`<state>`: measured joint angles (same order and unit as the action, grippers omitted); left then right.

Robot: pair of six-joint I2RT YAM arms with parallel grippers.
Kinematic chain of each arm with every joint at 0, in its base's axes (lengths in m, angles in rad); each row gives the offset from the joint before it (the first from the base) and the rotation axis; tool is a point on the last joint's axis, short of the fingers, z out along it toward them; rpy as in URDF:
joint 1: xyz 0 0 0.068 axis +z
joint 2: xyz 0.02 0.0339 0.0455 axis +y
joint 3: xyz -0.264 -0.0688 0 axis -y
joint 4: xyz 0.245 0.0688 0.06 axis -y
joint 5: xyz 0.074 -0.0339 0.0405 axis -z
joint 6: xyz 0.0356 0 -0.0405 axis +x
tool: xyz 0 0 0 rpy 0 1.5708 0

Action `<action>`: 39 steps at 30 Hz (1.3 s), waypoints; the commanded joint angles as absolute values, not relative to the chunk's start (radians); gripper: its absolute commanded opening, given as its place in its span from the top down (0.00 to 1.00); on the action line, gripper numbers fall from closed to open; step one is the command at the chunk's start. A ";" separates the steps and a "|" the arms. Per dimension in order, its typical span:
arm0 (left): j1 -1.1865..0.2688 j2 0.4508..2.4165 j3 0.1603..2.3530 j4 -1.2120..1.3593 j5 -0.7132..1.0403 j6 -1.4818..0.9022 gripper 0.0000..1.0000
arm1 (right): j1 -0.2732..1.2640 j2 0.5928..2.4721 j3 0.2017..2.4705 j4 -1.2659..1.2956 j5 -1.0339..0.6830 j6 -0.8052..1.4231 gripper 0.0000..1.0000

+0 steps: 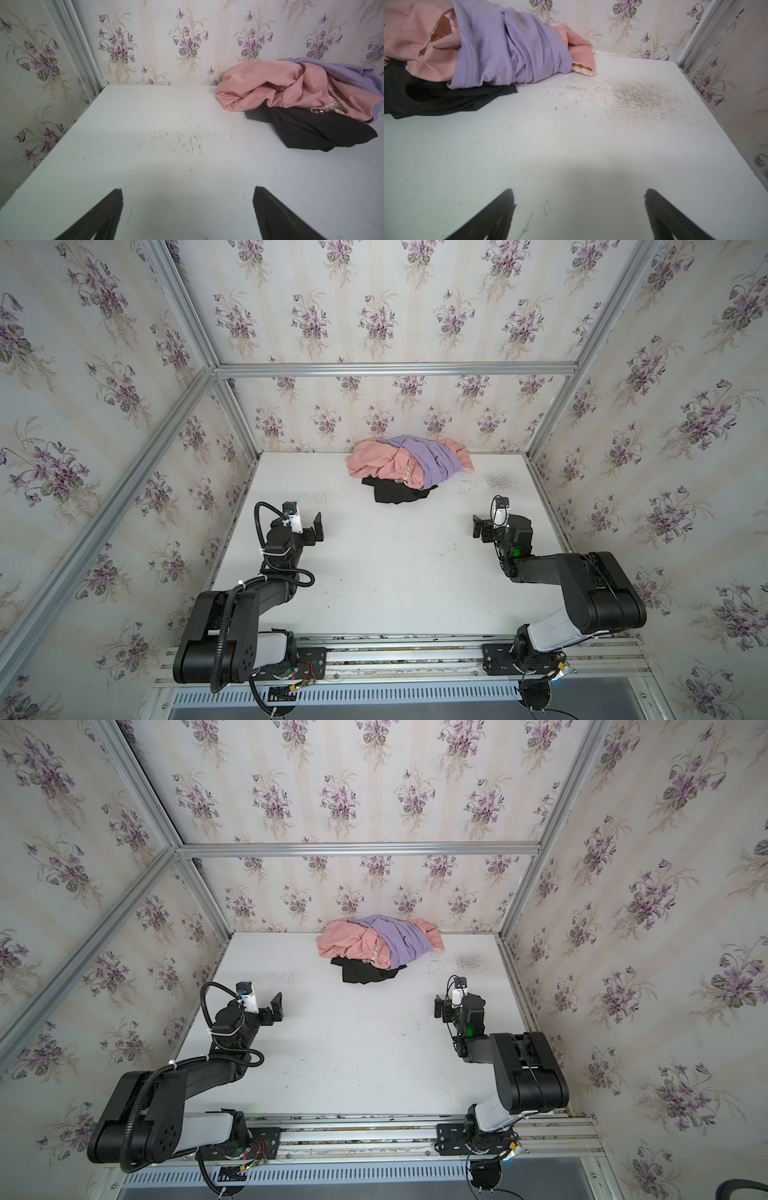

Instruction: Pick out a specific cloth from the pile

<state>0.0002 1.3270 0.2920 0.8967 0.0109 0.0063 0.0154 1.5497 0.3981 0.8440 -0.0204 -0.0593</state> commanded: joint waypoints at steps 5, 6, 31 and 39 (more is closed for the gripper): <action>0.001 1.325 0.298 0.907 0.009 0.021 0.00 | 0.017 1.546 0.401 0.870 -0.014 -0.054 0.00; 0.001 1.325 0.298 0.907 0.009 0.022 0.00 | 0.016 1.546 0.400 0.873 -0.014 -0.054 0.00; -0.109 1.140 0.711 0.112 -0.236 -0.374 0.00 | 0.056 1.244 0.493 0.538 -0.107 0.434 0.00; -0.162 1.349 0.861 0.039 0.045 -0.528 0.00 | 0.105 1.431 0.580 0.535 -0.239 0.544 0.00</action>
<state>-0.1410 1.3060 0.8215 0.0891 -0.0837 -0.4366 0.0788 1.3949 0.5480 0.5217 -0.1730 0.5022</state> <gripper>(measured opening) 0.999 0.998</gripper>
